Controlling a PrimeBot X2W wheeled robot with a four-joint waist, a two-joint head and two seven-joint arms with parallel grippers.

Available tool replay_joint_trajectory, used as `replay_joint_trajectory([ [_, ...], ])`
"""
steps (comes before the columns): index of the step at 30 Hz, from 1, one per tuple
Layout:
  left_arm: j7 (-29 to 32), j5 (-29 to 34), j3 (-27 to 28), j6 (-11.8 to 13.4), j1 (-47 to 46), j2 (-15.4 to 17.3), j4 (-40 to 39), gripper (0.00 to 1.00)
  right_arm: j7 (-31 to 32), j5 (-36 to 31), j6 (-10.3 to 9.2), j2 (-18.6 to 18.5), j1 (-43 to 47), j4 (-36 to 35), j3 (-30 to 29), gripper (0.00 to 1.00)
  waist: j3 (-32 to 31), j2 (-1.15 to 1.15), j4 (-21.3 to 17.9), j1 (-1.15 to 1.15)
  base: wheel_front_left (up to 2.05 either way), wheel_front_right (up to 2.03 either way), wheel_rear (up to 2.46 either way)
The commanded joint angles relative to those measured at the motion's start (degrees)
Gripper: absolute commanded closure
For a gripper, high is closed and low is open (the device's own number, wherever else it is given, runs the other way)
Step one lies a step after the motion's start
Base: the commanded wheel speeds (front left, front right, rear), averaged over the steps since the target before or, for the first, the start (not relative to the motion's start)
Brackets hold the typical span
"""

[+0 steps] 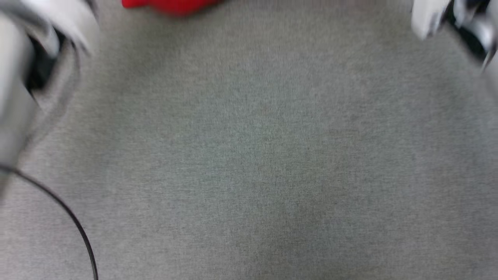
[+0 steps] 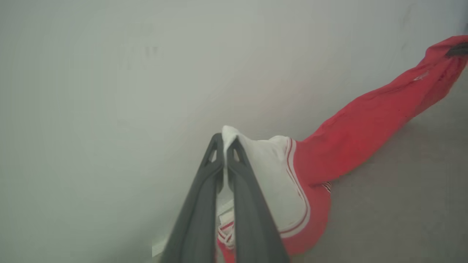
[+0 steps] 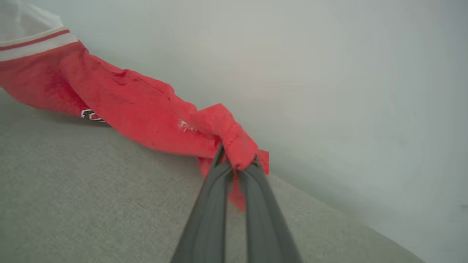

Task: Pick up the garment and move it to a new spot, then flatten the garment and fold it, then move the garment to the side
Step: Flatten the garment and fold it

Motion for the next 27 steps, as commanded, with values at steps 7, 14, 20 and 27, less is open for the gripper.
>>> replay_joint_trajectory([
  [7,-0.74,-2.53,-0.94,6.68,21.12,1.76,-9.98,1.00,-2.70,5.43,-0.04,-3.37,14.47,-3.52,6.74,1.00,-8.29,0.00,0.15,0.00,0.00,0.00,0.00],
  [14,-0.81,-5.59,-1.52,14.79,40.53,5.82,-22.39,1.00,-4.78,9.18,-0.04,-7.61,25.45,-7.36,10.78,1.00,-13.79,0.00,-0.12,0.00,0.00,0.00,0.00],
  [20,-0.85,-8.60,-1.31,21.60,54.71,9.35,-31.38,1.00,-5.64,10.85,-0.04,-11.69,34.37,-10.56,12.00,1.00,-17.72,0.00,-0.47,0.00,0.00,0.00,0.00],
  [27,-0.89,-11.53,-2.39,26.24,67.72,9.74,-36.08,1.00,-4.88,11.37,-0.04,-15.75,45.35,-15.53,12.91,1.00,-21.98,0.00,-0.62,0.00,0.00,0.00,0.00],
])
